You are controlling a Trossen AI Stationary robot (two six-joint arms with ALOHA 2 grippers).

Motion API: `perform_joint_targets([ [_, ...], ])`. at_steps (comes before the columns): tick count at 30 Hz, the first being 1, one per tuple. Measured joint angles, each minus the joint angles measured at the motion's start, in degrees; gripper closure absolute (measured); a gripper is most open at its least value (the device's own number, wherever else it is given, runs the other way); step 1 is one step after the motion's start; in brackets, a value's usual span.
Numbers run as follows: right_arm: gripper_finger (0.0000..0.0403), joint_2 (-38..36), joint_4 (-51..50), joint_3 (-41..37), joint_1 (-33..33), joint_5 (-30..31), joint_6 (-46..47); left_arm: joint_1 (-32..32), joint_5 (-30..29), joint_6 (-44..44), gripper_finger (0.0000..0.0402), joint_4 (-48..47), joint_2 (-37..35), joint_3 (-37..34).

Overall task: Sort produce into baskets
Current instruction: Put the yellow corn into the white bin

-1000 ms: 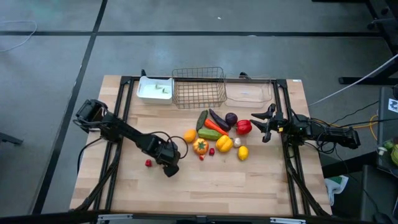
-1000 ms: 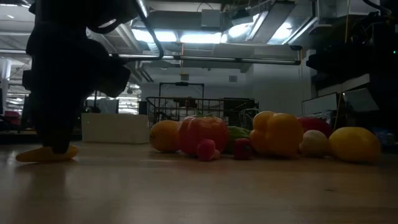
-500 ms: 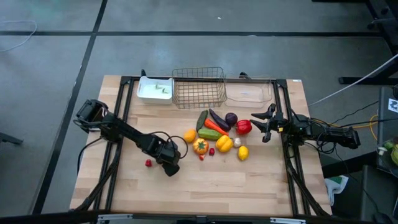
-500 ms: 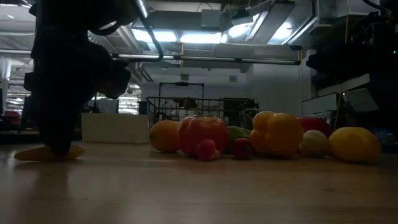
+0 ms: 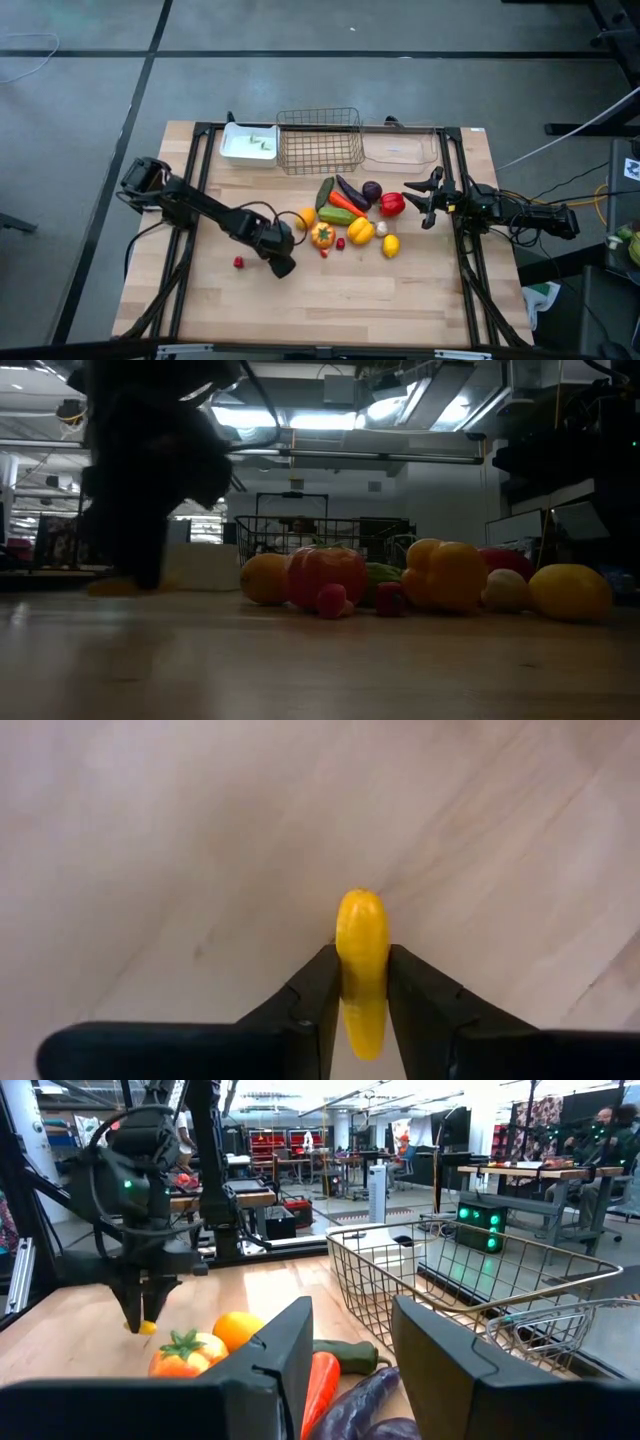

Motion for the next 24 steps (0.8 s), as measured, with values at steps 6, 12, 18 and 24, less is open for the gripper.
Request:
perform_joint_targets([
  [6, 0.0265, 0.0, 0.0, 0.0, 0.0, -0.1, 0.0, 4.1, -0.2, 4.4, 0.033, -0.3, -3.4, 0.0],
  [12, 0.0265, 0.0, 0.0, 0.0, 0.0, 0.0, 0.0, 9.4, -0.7, 10.3, 0.0325, -0.6, -9.2, 0.0],
  [18, 0.0265, 0.0, 0.0, 0.0, 0.0, 0.0, 0.0, 16.4, -3.7, 17.7, 0.0328, -1.0, -15.9, 0.0],
  [24, 0.0265, 0.0, 0.0, 0.0, 0.0, 0.0, 0.0, 25.9, -7.2, 25.6, 0.0326, -1.0, -21.6, 0.0],
])
